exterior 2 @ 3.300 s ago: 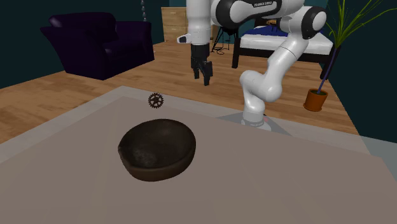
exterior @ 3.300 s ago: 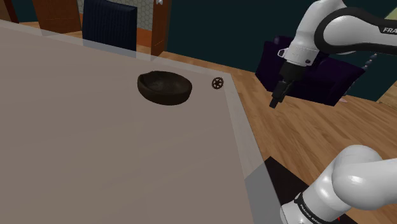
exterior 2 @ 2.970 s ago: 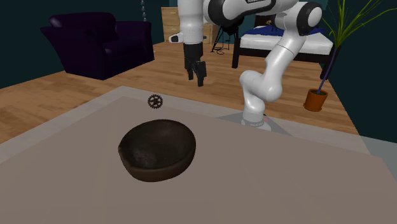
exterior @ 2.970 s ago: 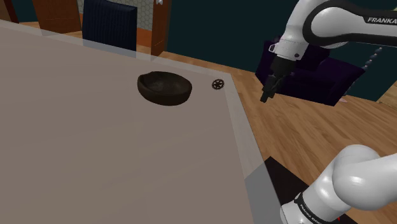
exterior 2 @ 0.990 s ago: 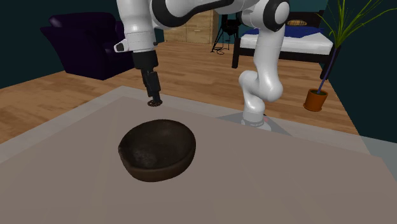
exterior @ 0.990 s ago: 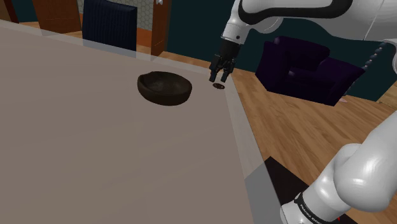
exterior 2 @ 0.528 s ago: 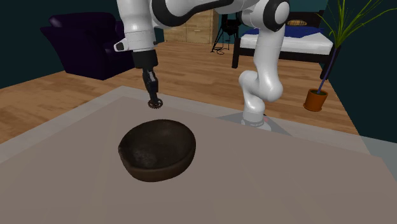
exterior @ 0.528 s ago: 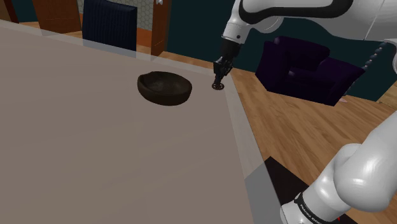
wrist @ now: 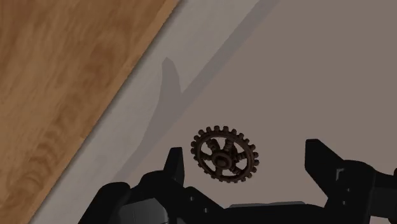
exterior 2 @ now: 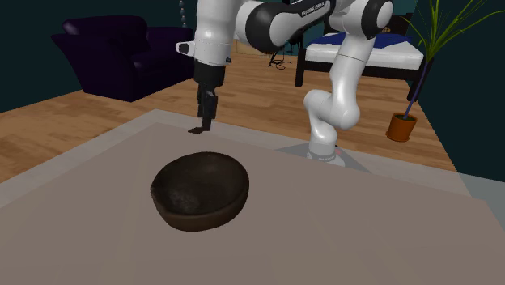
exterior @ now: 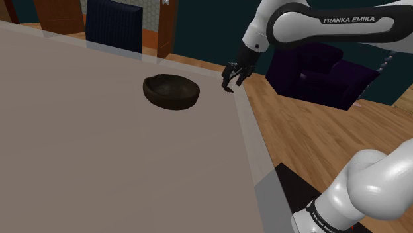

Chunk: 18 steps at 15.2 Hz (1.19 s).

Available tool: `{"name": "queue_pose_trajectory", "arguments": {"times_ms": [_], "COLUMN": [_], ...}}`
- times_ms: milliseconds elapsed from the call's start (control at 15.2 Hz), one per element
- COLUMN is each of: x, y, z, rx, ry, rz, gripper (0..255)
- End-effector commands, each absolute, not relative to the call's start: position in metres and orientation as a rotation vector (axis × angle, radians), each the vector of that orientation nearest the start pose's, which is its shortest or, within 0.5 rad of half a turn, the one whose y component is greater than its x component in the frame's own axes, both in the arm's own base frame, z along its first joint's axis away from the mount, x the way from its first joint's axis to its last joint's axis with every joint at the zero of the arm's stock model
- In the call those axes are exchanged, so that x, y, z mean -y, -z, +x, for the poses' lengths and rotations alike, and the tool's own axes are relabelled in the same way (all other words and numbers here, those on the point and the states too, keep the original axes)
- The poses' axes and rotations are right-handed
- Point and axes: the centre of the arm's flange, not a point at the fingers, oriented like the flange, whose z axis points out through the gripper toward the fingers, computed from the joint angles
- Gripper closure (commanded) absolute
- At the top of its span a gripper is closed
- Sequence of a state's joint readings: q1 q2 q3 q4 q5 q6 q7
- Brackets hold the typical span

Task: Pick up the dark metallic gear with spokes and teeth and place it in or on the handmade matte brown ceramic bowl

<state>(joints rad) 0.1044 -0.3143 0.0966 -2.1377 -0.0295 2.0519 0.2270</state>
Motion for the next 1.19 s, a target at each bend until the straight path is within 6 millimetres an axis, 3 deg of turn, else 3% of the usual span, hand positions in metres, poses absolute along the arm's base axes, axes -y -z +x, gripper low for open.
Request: {"name": "queue_pose_trajectory", "arguments": {"times_ms": [0,396,924,990,1122], "x": [-0.108,-0.105,-0.105,-0.105,-0.105], "y": [-0.554,-0.522,-0.522,-0.522,-0.521], "z": [0.454,0.466,0.466,0.466,0.466], "rx": [-0.124,-0.124,-0.124,-0.124,-0.124], "ry": [0.572,0.572,0.572,0.572,0.572], "rz": [-3.156,-3.156,-3.156,-3.156,-3.156], "gripper": [0,0,0,255,255]}}
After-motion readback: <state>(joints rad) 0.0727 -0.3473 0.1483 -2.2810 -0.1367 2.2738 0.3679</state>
